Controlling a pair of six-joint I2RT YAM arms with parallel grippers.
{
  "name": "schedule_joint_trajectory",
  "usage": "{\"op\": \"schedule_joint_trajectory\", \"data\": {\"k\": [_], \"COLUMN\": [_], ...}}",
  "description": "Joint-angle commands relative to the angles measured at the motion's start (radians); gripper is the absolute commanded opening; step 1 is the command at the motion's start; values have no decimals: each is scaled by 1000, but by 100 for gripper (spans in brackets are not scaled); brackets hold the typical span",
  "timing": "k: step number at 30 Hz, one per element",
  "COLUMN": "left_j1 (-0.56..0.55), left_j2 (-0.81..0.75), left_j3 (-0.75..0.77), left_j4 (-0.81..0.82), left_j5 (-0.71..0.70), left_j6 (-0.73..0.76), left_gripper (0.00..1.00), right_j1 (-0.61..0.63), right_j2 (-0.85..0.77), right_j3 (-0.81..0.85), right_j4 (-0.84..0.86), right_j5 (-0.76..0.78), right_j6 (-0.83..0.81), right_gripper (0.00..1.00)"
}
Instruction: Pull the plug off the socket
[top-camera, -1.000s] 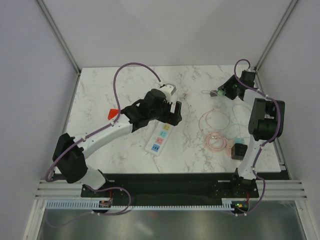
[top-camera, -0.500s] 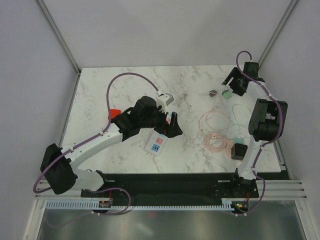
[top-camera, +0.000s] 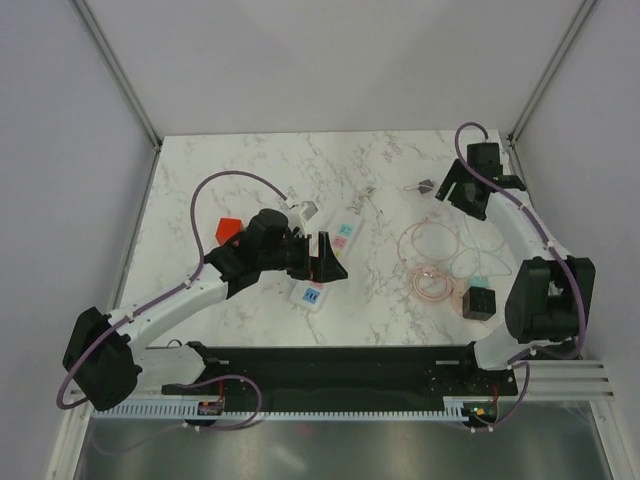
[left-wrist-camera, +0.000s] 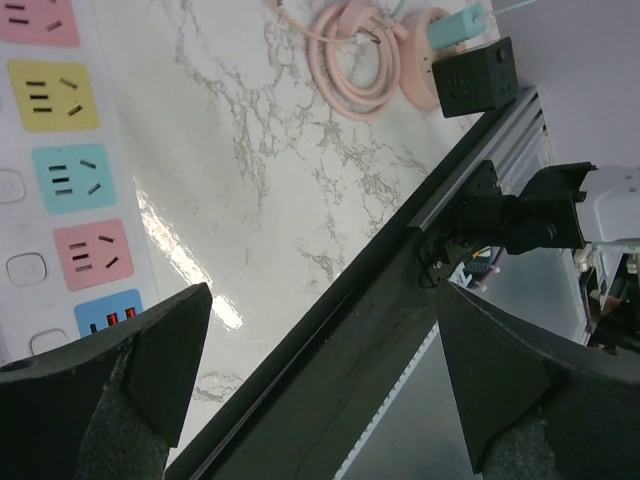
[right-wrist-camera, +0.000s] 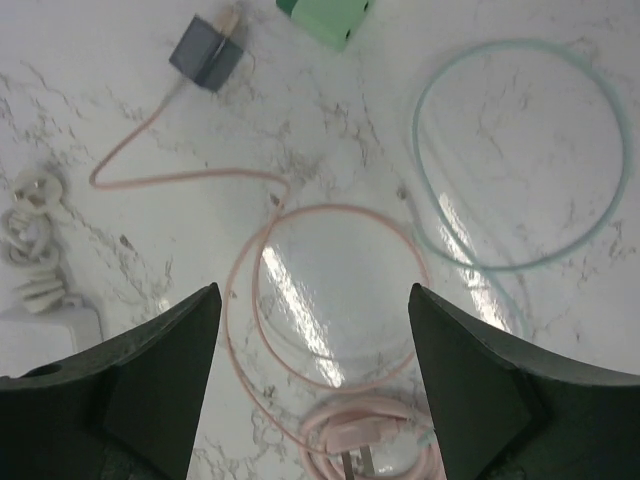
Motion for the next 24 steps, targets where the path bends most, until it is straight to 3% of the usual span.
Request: {"op": "schedule_joint_trajectory", "data": {"k": [1, 5, 11, 17, 24], "left_j1": [17, 15, 12, 7, 7], "left_j2": [-10, -16, -24, 2, 26], "left_j3": [-37, -80, -121, -140, -131], "left_j4": [60, 136, 210, 277, 282], "left_j5": [56, 170, 270, 340, 358], "left_j6": [-95, -145, -196, -218, -202], "left_gripper": [100, 100, 99, 97, 95], "right_j1": [49, 110, 259, 380, 396], "right_j2": [-100, -244, -418, -450, -499], "right_j3": [-112, -288, -362, -344, -368], "right_j4": [-113, -177, -318, -444, -502], "right_j5": [86, 77, 73, 224, 408], "right_j6": [14, 41, 90, 141, 340], "right_gripper": [84, 82, 80, 80, 83]}}
